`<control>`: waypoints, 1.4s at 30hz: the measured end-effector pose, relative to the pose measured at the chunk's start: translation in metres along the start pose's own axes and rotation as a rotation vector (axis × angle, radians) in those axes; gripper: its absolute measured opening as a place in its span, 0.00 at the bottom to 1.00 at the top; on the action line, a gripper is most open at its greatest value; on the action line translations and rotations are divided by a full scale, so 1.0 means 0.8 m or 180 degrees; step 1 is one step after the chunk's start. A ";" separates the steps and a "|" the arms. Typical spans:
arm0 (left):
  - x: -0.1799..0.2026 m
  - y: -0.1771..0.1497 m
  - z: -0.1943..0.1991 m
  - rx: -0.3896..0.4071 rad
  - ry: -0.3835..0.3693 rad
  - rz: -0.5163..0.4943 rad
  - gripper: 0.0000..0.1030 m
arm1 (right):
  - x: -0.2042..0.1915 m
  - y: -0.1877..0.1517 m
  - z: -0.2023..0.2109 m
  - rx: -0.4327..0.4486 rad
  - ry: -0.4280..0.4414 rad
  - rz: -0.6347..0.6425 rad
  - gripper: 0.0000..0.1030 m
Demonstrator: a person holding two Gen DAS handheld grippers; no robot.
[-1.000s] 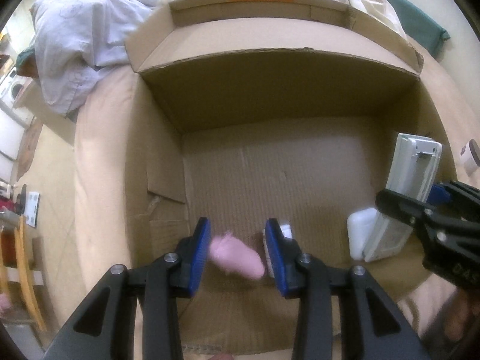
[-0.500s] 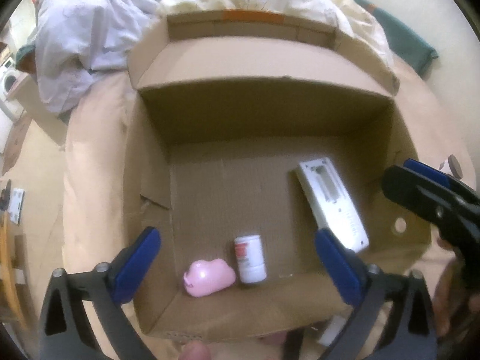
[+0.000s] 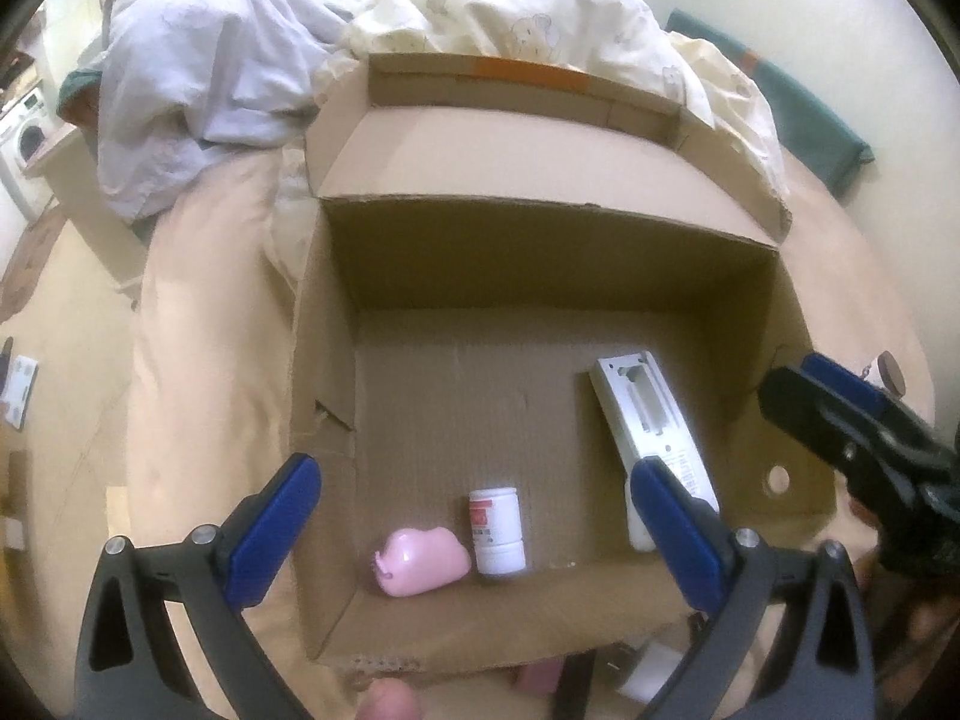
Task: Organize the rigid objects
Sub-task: 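Withdraw both grippers from the box toward the remaining items, then grasp the pink translucent toe separator with the left gripper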
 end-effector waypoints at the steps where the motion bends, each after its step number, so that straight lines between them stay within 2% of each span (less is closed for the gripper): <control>1: 0.000 0.000 0.001 -0.0005 -0.0001 0.0009 1.00 | 0.001 -0.002 0.000 -0.0013 0.0003 -0.0022 1.00; 6: -0.004 -0.004 0.010 -0.0121 -0.0004 0.0077 1.00 | 0.001 -0.004 0.010 -0.0033 0.0058 -0.0136 1.00; 9: -0.007 -0.003 0.025 -0.0026 0.0064 0.0050 1.00 | 0.004 -0.002 0.021 0.0002 -0.0016 -0.0153 1.00; 11: -0.008 -0.006 0.032 -0.0006 0.0117 0.0015 1.00 | 0.006 -0.003 0.030 0.0020 -0.0078 -0.0105 1.00; 17: -0.017 -0.018 0.065 0.0035 0.0181 0.0032 1.00 | -0.007 -0.017 0.061 -0.0003 -0.0034 0.0184 1.00; 26: -0.039 -0.059 0.108 0.0004 0.0328 -0.0025 1.00 | -0.004 -0.048 0.101 -0.0095 -0.0028 0.0042 1.00; 37: -0.081 -0.101 0.104 -0.0168 0.0535 0.0310 1.00 | 0.001 -0.080 0.116 -0.0249 -0.0140 -0.0034 1.00; 42: -0.100 -0.113 0.089 -0.0345 0.0588 0.0533 1.00 | 0.007 -0.098 0.099 -0.0507 -0.0135 -0.0231 1.00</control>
Point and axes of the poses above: each gripper's, at about its wrist camera, not at the fingertips, and z roughly against the way its jaws point, x to its right, y to its top, the point moved 9 cm from there along -z, roughly the way its jaws point, and after that the axes turned 13 degrees about x, right-handed, at the moved point
